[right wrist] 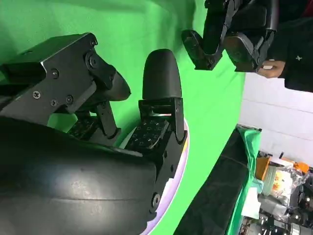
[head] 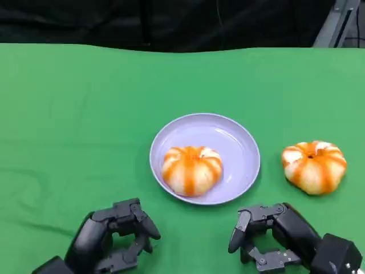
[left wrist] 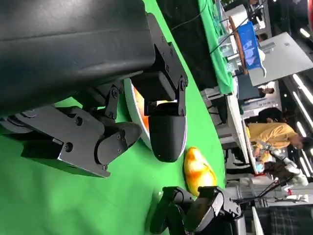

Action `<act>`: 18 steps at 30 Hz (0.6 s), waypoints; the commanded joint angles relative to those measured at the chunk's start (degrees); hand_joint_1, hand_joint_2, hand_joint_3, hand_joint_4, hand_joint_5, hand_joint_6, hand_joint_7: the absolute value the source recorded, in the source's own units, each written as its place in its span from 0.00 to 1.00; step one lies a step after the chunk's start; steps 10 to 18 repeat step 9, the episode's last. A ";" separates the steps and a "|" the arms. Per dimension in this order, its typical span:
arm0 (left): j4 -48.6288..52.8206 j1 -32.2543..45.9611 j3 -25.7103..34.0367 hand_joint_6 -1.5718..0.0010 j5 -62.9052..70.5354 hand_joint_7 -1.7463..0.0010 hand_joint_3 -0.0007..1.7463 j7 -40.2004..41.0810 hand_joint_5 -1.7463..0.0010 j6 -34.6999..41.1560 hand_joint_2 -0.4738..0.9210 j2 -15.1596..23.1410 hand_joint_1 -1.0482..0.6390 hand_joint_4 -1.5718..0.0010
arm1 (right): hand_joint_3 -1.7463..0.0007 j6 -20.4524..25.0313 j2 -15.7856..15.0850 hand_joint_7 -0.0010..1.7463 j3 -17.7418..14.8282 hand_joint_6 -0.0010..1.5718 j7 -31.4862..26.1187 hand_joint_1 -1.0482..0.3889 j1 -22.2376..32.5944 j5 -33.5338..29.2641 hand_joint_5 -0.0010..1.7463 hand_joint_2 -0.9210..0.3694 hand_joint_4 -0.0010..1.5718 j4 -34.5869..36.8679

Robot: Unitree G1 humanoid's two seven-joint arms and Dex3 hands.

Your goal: Grasp the bread from the table and place it into the plate.

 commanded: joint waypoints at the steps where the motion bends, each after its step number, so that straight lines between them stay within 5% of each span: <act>1: 0.21 0.84 -0.03 0.49 -0.97 0.28 0.52 -1.10 0.13 -0.69 0.83 0.64 0.63 0.52 | 0.39 -0.36 -0.65 0.61 -0.22 0.62 -0.38 0.87 0.18 0.04 0.79 0.27 0.63 -0.25; 18: -0.24 0.92 -0.03 0.50 -0.67 0.28 0.53 -0.96 0.12 -0.58 0.82 0.76 0.62 0.52 | 0.39 0.17 -0.67 0.60 -0.28 0.62 0.13 0.86 0.26 0.51 0.79 0.28 0.63 -0.51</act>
